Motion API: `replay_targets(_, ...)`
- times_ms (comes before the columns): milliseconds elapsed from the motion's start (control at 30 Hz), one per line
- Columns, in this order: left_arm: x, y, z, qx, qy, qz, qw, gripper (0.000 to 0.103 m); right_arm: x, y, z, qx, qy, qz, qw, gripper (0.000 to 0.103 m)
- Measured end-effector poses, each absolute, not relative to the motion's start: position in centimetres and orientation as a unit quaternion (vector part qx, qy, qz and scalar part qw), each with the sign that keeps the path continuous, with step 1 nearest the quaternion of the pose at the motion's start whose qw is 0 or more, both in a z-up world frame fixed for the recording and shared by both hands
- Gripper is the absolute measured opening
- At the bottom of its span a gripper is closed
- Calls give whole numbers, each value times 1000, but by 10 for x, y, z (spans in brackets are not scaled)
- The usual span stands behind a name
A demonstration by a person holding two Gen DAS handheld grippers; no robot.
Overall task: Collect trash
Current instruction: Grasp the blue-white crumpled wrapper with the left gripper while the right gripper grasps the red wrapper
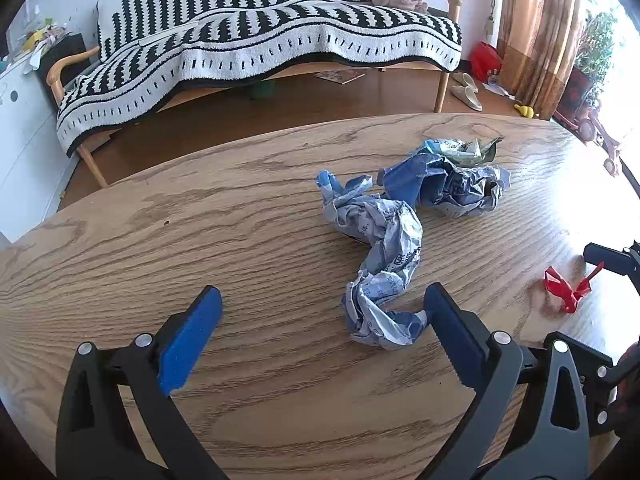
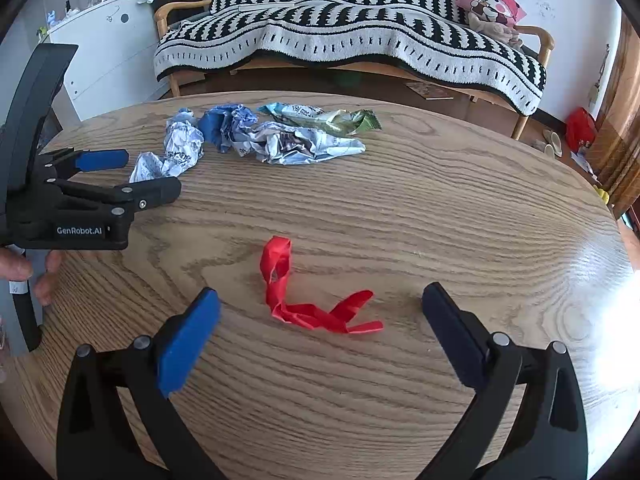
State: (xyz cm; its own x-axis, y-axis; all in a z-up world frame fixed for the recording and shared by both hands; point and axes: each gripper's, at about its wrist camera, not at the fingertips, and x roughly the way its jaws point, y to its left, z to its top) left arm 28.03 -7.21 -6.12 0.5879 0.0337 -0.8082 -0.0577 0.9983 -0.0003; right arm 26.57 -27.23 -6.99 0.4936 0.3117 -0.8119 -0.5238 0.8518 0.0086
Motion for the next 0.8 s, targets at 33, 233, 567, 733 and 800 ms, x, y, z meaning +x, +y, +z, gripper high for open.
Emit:
replay_targets(33, 280, -72, -61, -13, 453, 26, 891, 97, 265, -273, -71, -121, 440, 243, 856, 98)
replay_targets(233, 280, -72, -61, -14, 453, 25, 891, 97, 264, -271, -69, -121, 440, 243, 856, 98)
replay_targets(567, 266, -84, -52, -17, 425, -2, 905, 24, 257, -268, -58, -103, 418, 245, 869, 31)
replay_targets(733, 251, -85, -50, 8, 424, 19, 906, 23, 258, -283, -56, -10, 426, 261, 867, 27)
replay_targets(800, 240, -88, -43, 9, 424, 19, 906, 23, 251, -285, -54, -6, 426, 263, 866, 16)
